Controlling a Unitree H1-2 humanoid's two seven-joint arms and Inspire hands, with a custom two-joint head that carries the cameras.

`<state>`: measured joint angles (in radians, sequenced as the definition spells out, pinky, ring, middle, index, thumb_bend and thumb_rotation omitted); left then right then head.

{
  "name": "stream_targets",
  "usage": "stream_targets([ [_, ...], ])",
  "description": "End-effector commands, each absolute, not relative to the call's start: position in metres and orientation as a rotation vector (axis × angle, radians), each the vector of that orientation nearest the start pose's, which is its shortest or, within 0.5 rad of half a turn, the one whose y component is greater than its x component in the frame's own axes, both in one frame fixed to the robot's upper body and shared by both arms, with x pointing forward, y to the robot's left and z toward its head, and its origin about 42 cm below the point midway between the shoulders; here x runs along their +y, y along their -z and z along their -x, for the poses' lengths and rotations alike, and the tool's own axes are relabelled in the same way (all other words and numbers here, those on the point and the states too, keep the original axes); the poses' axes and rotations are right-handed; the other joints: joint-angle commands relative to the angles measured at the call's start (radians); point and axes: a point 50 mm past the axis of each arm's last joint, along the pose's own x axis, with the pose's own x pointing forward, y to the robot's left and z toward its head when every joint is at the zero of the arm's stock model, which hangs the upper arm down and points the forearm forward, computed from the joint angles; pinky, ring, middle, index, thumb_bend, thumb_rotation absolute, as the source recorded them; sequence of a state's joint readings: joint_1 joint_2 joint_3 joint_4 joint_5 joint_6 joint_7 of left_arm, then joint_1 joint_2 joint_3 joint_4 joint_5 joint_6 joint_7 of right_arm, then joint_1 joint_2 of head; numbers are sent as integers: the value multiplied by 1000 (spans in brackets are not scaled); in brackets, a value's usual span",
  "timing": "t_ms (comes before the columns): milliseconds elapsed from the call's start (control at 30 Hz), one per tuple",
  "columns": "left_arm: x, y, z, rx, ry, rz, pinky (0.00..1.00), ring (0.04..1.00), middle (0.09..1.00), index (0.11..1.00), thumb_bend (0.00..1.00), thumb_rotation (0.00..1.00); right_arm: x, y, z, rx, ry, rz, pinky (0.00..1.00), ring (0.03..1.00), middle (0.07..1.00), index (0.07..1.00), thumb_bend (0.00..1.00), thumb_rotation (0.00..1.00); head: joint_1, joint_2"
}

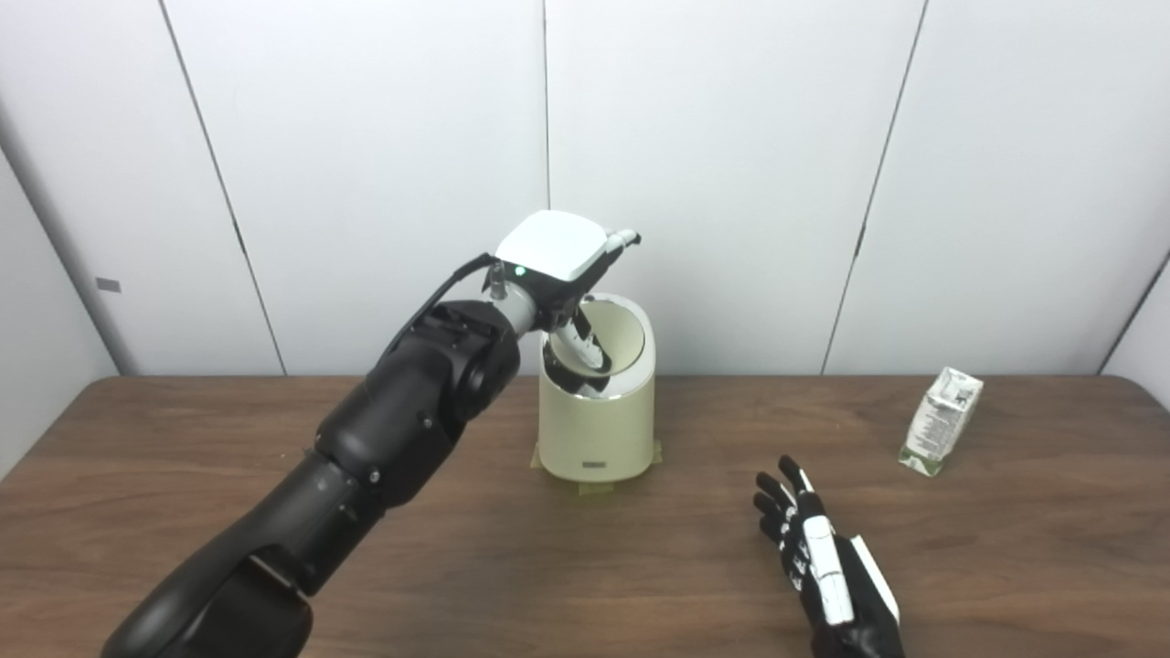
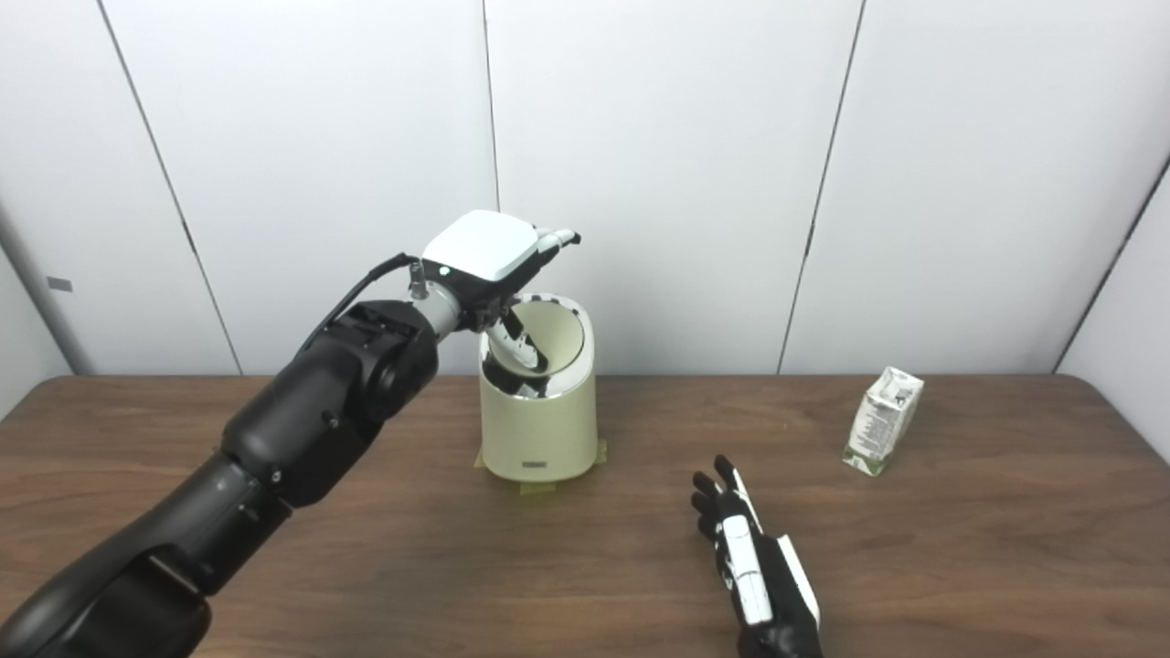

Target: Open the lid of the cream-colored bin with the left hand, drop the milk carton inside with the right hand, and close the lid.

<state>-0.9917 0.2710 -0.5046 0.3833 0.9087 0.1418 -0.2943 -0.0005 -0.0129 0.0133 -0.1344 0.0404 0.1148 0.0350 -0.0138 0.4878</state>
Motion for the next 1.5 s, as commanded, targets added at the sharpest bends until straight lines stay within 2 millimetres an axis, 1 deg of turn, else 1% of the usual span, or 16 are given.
stream_targets([
  [0, 117, -389, -509, -484, 236, -1457, 784, 897, 915, 941, 893, 51, -207, -142, -291, -91, -66, -32, 955, 940, 941, 1000, 611, 1000, 0, 0],
  [100, 131, -401, -506, -491, 185, -1383, 780, 888, 904, 925, 855, 8, -207, -142, -291, -90, -69, -29, 960, 944, 944, 1000, 609, 1000, -3, 3],
  [167, 138, -403, -502, -506, 160, -1359, 781, 879, 897, 923, 771, 2, -207, -143, -291, -91, -69, -24, 953, 940, 942, 1000, 603, 1000, -3, 3],
  [300, 158, -388, -488, -536, 104, -1217, 729, 850, 879, 905, 650, 0, -206, -144, -290, -92, -67, -24, 952, 941, 940, 1000, 598, 1000, -5, 10],
  [400, 169, -375, -479, -527, 83, -1127, 701, 840, 882, 922, 648, 92, -207, -146, -288, -92, -65, -16, 949, 944, 942, 1000, 587, 1000, -9, 17],
  [533, 184, -351, -465, -560, 72, -1093, 680, 829, 883, 956, 710, 195, -207, -148, -286, -91, -61, -10, 933, 940, 942, 1000, 594, 1000, -9, 21],
  [700, 199, -322, -443, -546, 71, -1016, 749, 867, 879, 960, 618, 351, -210, -149, -285, -112, -50, -2, 895, 933, 944, 1000, 591, 1000, -10, 28],
  [833, 211, -299, -419, -516, 70, -972, 778, 889, 896, 979, 589, 395, -214, -151, -287, -164, -28, 18, 848, 914, 943, 983, 517, 913, -10, 28],
  [900, 215, -291, -407, -473, 74, -903, 801, 891, 917, 992, 564, 470, -214, -152, -287, -186, -2, 36, 808, 887, 919, 956, 544, 835, -10, 28],
  [933, 216, -287, -400, -450, 76, -854, 810, 891, 924, 996, 543, 506, -214, -152, -288, -194, 8, 43, 795, 877, 909, 947, 543, 813, -24, 46],
  [1000, 218, -281, -390, -417, 77, -774, 823, 891, 931, 1000, 505, 608, -215, -152, -290, -199, 18, 46, 776, 866, 898, 938, 554, 767, -24, 48],
  [1033, 219, -277, -384, -398, 83, -714, 825, 891, 932, 1000, 500, 630, -215, -152, -291, -200, 19, 47, 773, 865, 896, 937, 557, 758, -25, 46],
  [1133, 223, -264, -368, -352, 87, -564, 878, 913, 940, 1000, 473, 783, -217, -154, -293, -206, 10, 46, 797, 889, 918, 951, 573, 688, -21, 50],
  [1233, 227, -250, -355, -303, 83, -429, 914, 923, 945, 1000, 528, 855, -220, -155, -293, -209, 14, 47, 805, 896, 925, 959, 587, 631, -23, 49],
  [1333, 229, -236, -342, -268, 76, -375, 895, 921, 946, 1000, 527, 955, -224, -157, -293, -210, 35, 45, 785, 880, 914, 948, 639, 588, -37, 58],
  [1467, 229, -216, -328, -221, 60, -346, 890, 927, 949, 1000, 516, 998, -236, -158, -293, -242, 73, 109, 753, 862, 897, 935, 683, 541, -58, 61],
])
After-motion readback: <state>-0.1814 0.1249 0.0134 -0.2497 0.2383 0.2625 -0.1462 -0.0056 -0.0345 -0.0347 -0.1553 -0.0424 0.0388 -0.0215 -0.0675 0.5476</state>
